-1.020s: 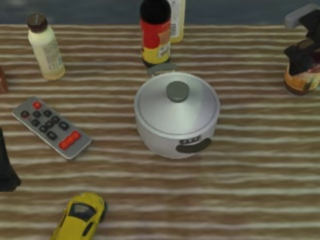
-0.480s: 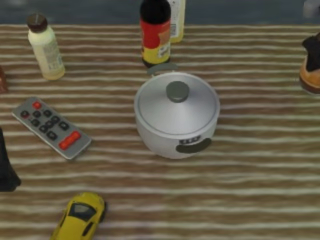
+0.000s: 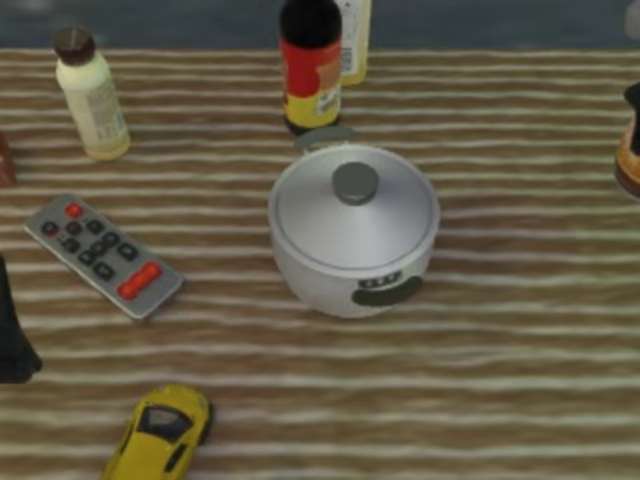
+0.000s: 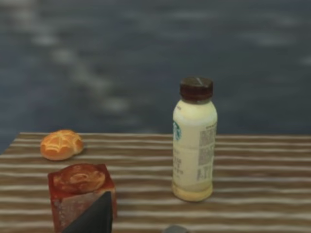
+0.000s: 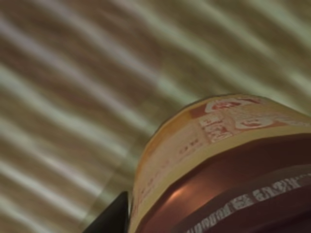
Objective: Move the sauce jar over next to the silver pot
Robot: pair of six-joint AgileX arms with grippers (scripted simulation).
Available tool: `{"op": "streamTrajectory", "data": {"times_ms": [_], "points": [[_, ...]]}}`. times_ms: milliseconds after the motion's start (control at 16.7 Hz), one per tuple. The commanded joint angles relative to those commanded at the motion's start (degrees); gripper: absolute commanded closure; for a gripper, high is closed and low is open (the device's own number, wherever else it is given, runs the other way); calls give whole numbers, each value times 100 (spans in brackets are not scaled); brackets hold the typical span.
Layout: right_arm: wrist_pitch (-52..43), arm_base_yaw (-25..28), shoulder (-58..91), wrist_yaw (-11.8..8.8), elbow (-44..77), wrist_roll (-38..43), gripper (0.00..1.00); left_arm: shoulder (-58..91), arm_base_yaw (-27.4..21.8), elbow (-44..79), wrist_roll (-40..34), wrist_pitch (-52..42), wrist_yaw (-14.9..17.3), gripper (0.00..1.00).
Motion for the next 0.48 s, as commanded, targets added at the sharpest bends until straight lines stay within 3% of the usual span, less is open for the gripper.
{"op": "streamTrajectory", "data": {"times_ms": [240,480], "points": [[64,66,11,36,-31,212,100,0,0,0,0,0,0,0],[335,454,-14,236,-320,1255,100,0,0,0,0,0,0,0]]}}
